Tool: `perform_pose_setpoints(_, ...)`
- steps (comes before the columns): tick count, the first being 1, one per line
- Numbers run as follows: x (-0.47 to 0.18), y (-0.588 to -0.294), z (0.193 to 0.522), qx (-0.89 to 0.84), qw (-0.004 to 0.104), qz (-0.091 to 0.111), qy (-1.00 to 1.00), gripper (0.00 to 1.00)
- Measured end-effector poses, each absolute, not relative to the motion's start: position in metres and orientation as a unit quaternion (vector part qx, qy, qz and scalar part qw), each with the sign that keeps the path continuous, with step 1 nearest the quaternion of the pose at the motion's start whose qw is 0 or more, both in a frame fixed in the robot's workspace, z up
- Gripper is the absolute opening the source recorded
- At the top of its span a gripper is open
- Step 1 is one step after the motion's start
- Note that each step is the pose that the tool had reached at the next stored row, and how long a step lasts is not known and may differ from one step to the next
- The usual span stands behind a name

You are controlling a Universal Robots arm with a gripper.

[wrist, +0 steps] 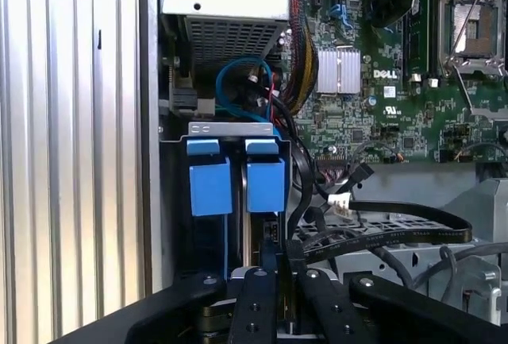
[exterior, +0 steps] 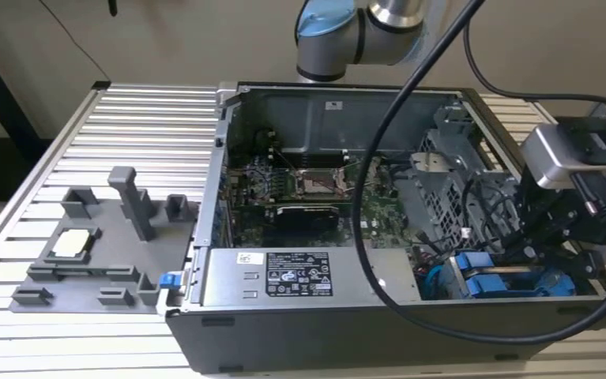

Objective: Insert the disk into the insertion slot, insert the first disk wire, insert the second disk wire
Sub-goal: 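Insert the second disk wire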

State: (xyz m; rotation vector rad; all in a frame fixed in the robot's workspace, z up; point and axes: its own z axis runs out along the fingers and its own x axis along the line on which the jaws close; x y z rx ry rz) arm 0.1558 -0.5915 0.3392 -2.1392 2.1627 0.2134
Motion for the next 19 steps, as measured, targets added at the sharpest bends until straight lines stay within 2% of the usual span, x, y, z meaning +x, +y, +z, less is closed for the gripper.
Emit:
perform_pose_setpoints(12, 0.156, -0.592, 0.334, -0.701, 0.046, 0.070, 0.708, 0.18)
perform_pose_setpoints(13, 0.156, -0.592, 0.334, -0.701, 0.046, 0.069, 0.708, 0.24)
perform_pose_setpoints(19, 0.156, -0.592, 0.357, -0.701, 0.045, 0.069, 0.708, 0.24)
